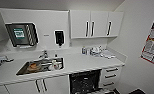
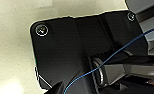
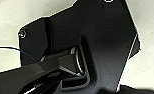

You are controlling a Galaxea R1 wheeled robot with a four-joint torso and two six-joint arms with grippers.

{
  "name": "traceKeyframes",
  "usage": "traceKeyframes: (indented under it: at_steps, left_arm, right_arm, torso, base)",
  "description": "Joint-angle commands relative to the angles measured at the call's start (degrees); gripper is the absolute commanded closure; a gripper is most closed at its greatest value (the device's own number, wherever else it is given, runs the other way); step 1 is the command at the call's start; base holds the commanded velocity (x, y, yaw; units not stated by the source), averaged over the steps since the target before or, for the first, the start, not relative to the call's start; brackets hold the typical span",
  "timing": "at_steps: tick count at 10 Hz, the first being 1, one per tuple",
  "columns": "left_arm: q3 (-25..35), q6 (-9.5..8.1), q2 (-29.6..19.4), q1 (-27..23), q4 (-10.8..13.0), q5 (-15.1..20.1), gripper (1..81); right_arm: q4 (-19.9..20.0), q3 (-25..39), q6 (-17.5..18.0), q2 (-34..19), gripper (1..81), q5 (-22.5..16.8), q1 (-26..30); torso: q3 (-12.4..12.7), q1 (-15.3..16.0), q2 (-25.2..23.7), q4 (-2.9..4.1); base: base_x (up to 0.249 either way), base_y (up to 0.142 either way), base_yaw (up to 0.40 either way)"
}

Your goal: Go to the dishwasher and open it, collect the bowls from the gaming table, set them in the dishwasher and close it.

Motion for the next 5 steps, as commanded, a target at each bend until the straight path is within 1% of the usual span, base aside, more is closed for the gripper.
traceKeyframes:
  at_steps: [1,3,5]
  left_arm:
    - [-0.56,0.08,-0.31,-2.75,-0.67,3.07,1.0]
    - [-1.70,-0.62,0.12,-3.64,-0.75,3.07,1.0]
    - [-1.70,-0.45,1.10,-4.07,-0.58,3.08,1.0]
  right_arm:
    - [-0.20,-0.31,0.06,0.72,1.0,-3.36,2.82]
    - [0.06,-2.33,0.16,1.25,1.0,-2.49,2.65]
    - [-0.20,-3.65,0.06,2.48,1.0,-2.57,2.91]
  torso:
    - [0.00,0.00,0.00,0.00]
    - [0.00,0.00,0.00,0.00]
    - [0.00,0.00,0.00,0.00]
  base:
    - [0.000,0.000,0.000]
    - [0.000,0.000,0.000]
    - [0.000,0.000,0.000]
